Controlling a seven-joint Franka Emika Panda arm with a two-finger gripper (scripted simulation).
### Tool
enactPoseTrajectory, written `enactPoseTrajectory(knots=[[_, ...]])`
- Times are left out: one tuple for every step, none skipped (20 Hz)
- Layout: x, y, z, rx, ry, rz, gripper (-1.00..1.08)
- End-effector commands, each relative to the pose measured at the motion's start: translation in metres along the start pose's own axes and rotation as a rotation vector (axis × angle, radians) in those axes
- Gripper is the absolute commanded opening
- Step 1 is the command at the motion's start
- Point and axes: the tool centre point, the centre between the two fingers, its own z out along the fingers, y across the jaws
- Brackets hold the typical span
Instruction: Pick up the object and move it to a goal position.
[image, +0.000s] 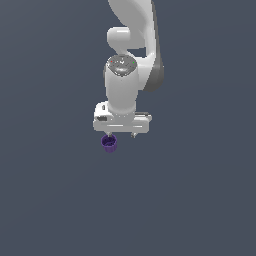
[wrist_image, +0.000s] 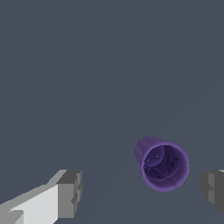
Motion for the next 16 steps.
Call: enactPoseTrajectory(knots=[[0.0000, 0.0000, 0.0000, 0.000, 0.000, 0.000, 0.28], [0.0000, 0.0001, -0.0001, 0.000, 0.000, 0.000, 0.28], [-0.0001, 0.0000, -0.0011, 0.001, 0.001, -0.001, 0.28], [-0.0003, -0.0001, -0.0025, 0.003, 0.002, -0.002, 0.28], [-0.0005, -0.0001, -0.0043, 0.006, 0.004, -0.004, 0.28], [-0.0006, -0.0001, -0.0057, 0.007, 0.005, -0.005, 0.28], [-0.0007, -0.0001, -0.0065, 0.008, 0.006, -0.006, 0.28], [-0.0007, 0.0000, -0.0067, 0.008, 0.006, -0.006, 0.28], [-0.0007, -0.0001, -0.0065, 0.008, 0.006, -0.006, 0.28], [-0.0007, -0.0003, -0.0064, 0.008, 0.006, -0.006, 0.28], [-0.0008, 0.0000, -0.0066, 0.008, 0.006, -0.006, 0.28], [-0.0007, 0.0004, -0.0060, 0.009, 0.005, -0.007, 0.28], [-0.0007, 0.0011, -0.0055, 0.009, 0.003, -0.009, 0.28], [-0.0007, 0.0021, -0.0046, 0.010, 0.000, -0.011, 0.28], [-0.0008, 0.0034, -0.0036, 0.011, -0.003, -0.014, 0.28], [-0.0008, 0.0049, -0.0023, 0.012, -0.007, -0.017, 0.28]])
